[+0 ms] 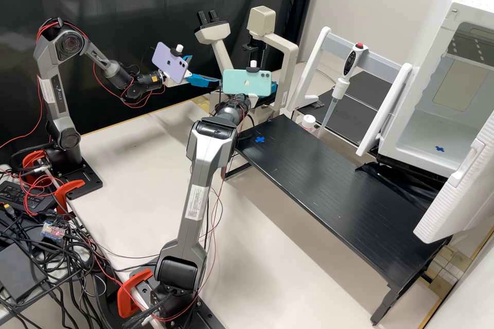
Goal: Move the petri dish to the microscope
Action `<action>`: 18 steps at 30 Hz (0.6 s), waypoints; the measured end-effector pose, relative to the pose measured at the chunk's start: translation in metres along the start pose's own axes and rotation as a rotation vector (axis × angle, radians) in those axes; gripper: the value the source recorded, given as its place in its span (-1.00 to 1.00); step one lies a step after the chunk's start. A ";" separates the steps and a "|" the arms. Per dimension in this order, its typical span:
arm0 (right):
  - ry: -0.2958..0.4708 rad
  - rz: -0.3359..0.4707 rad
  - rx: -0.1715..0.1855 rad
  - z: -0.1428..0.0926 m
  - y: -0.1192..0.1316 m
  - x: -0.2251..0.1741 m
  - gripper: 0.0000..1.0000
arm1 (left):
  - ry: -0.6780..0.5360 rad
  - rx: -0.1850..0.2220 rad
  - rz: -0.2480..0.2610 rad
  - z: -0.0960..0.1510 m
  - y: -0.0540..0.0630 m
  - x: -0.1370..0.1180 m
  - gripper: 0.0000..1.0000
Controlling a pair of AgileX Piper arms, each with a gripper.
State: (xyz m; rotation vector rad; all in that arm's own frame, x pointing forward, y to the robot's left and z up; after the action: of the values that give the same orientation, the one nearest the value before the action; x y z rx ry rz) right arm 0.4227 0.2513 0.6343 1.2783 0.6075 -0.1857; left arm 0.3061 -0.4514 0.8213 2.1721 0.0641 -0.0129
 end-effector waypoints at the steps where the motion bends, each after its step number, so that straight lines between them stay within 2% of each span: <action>1: 0.006 0.000 -0.002 0.001 -0.001 -0.003 1.00 | 0.000 0.000 0.000 0.000 0.000 0.000 1.00; 3: 0.033 0.007 -0.009 0.003 -0.002 -0.012 1.00 | 0.000 0.000 0.000 0.000 0.000 0.000 1.00; 6: 0.080 0.008 -0.047 0.007 -0.004 -0.034 1.00 | 0.000 0.000 0.000 0.000 0.000 0.000 1.00; 8: 0.091 -0.040 -0.090 0.014 -0.012 -0.057 1.00 | 0.000 0.000 0.000 0.000 0.000 0.000 1.00; 10: 0.107 -0.052 -0.114 0.018 -0.015 -0.074 1.00 | 0.000 0.000 0.000 0.000 0.000 0.000 1.00; 14: 0.147 -0.045 -0.136 0.030 -0.021 -0.107 1.00 | 0.000 0.000 0.000 0.000 0.000 0.000 1.00; 18: 0.202 0.022 -0.123 0.040 -0.015 -0.135 1.00 | 0.000 0.000 0.000 0.000 0.000 0.000 1.00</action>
State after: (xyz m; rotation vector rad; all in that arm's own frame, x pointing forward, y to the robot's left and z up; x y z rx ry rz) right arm 0.3167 0.1826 0.6989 1.1924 0.7651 -0.0004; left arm 0.3061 -0.4514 0.8213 2.1721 0.0641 -0.0129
